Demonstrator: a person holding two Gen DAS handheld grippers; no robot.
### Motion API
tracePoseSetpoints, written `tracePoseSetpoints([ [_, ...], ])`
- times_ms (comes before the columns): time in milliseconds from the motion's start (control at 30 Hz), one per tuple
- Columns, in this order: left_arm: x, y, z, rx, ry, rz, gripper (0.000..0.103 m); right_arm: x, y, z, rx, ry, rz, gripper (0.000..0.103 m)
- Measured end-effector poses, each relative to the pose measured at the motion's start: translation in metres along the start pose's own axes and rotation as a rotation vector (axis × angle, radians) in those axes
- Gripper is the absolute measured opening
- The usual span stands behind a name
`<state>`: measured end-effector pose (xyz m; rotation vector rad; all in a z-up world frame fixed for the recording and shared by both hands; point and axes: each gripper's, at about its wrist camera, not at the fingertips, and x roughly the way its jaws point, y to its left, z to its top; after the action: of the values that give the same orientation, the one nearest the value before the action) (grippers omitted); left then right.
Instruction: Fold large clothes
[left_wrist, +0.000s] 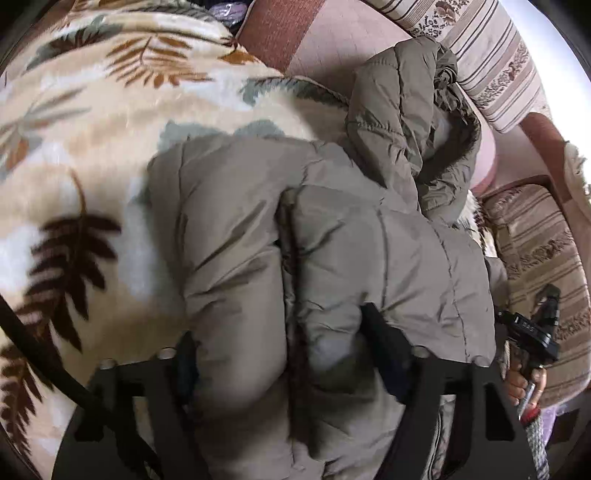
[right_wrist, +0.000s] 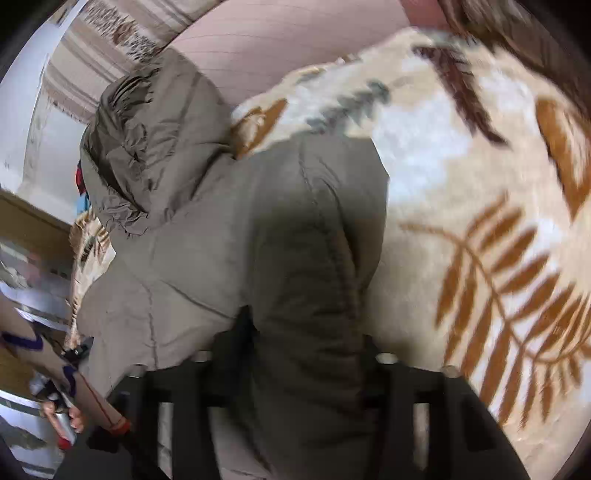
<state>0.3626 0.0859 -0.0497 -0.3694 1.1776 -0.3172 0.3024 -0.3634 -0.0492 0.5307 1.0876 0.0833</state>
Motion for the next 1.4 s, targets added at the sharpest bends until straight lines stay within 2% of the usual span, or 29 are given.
tracePoseSetpoints([
  [100,0.006,-0.004,0.023,0.009,0.004,0.020,0.064,0.003,0.007,0.022,0.006,-0.019,-0.017,0.032],
  [300,0.025,-0.010,0.075,-0.002,-0.009,0.061,0.065,0.030,0.021,0.072,0.015,-0.042,-0.062,0.032],
  [367,0.030,-0.009,0.085,-0.036,-0.009,0.080,0.071,0.037,0.022,0.080,0.032,-0.049,-0.088,0.039],
  [400,0.029,-0.008,0.085,-0.051,-0.009,0.083,0.072,0.037,0.023,0.080,0.037,-0.060,-0.104,0.052],
  [433,0.025,-0.008,0.083,-0.060,-0.018,0.077,0.072,0.034,0.023,0.079,0.043,-0.072,-0.117,0.059],
  [467,0.021,-0.010,0.079,-0.059,-0.027,0.079,0.072,0.030,0.022,0.078,0.052,-0.081,-0.119,0.061],
  [533,0.007,-0.012,0.070,-0.039,-0.037,0.093,0.072,0.011,0.012,0.068,0.078,-0.077,-0.099,0.073],
  [567,-0.006,-0.014,0.061,-0.021,-0.046,0.105,0.072,0.001,0.008,0.065,0.076,-0.074,-0.087,0.075],
  [633,-0.029,-0.014,0.042,0.010,-0.069,0.126,0.073,-0.023,0.001,0.047,0.044,-0.062,-0.094,0.082],
  [733,-0.063,-0.009,0.002,0.030,-0.074,0.137,0.073,-0.052,-0.015,0.014,0.003,-0.033,-0.130,0.082],
  [900,-0.093,0.006,-0.063,0.019,-0.054,0.144,0.073,-0.094,-0.055,-0.068,0.020,0.032,-0.164,0.082],
  [1000,-0.101,0.015,-0.106,0.011,-0.039,0.141,0.073,-0.110,-0.071,-0.117,0.030,0.054,-0.156,0.082],
  [1067,-0.101,0.019,-0.128,0.014,-0.033,0.147,0.073,-0.120,-0.076,-0.147,0.029,0.057,-0.159,0.077],
  [1100,-0.101,0.021,-0.137,0.011,-0.026,0.146,0.073,-0.124,-0.078,-0.161,0.027,0.061,-0.164,0.062],
  [1133,-0.101,0.023,-0.147,0.007,-0.018,0.145,0.073,-0.128,-0.079,-0.175,0.030,0.063,-0.155,0.055],
  [1200,-0.102,0.025,-0.166,0.004,-0.019,0.151,0.073,-0.134,-0.082,-0.192,0.052,0.054,-0.152,0.052],
  [1333,-0.111,0.023,-0.200,0.030,-0.008,0.224,0.073,-0.151,-0.086,-0.223,0.088,0.055,-0.171,0.052],
  [1400,-0.123,0.022,-0.215,0.039,-0.003,0.230,0.073,-0.163,-0.077,-0.232,0.087,0.065,-0.167,0.052],
])
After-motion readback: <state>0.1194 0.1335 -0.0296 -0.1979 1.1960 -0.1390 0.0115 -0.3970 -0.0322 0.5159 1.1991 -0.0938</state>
